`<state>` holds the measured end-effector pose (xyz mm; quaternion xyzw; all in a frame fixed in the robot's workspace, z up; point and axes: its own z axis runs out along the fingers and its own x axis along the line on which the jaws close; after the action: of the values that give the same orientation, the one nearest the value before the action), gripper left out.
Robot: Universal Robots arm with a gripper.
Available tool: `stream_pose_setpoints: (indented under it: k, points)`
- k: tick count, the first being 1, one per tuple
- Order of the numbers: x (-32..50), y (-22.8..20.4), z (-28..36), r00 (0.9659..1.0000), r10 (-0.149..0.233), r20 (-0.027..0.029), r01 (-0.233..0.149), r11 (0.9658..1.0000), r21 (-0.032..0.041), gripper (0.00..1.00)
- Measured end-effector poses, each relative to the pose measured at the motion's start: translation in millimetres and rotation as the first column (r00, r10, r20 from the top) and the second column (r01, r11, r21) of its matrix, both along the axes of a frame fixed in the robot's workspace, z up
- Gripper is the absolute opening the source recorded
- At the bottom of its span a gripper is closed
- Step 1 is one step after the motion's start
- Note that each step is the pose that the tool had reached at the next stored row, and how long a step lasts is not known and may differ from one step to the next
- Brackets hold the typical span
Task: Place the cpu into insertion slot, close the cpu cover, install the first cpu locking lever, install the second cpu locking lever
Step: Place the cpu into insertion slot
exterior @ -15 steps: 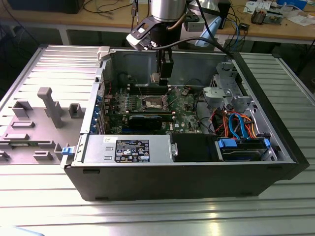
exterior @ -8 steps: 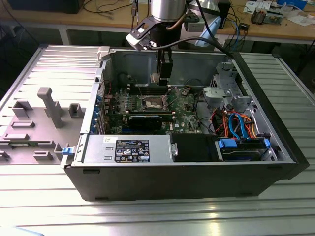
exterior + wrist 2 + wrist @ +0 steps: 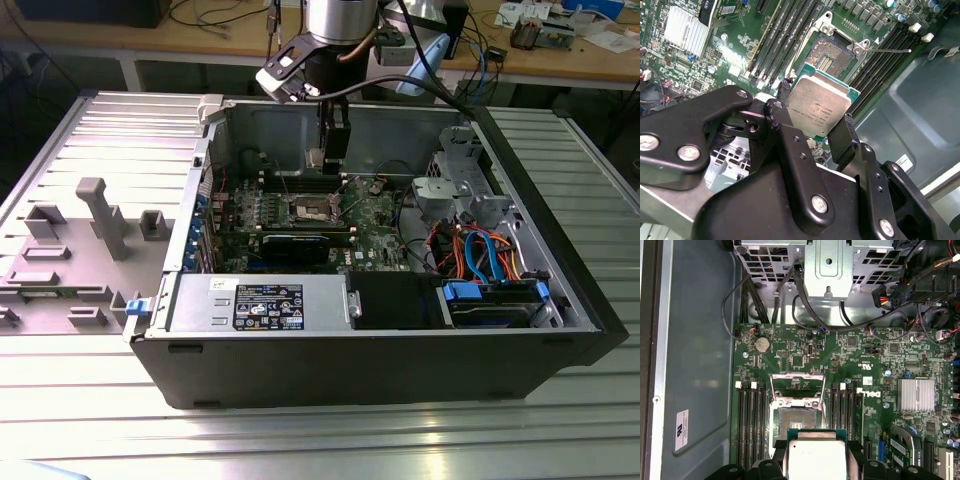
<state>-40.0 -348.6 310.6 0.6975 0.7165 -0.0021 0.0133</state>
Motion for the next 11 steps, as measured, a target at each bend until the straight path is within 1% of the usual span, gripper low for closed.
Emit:
stream_pose_setpoints:
  k: [11]
  points:
    - [0.0, 0.0, -0.6, 0.9997, -0.023, 0.0, 0.023, 0.9997, -0.0001, 0.55]
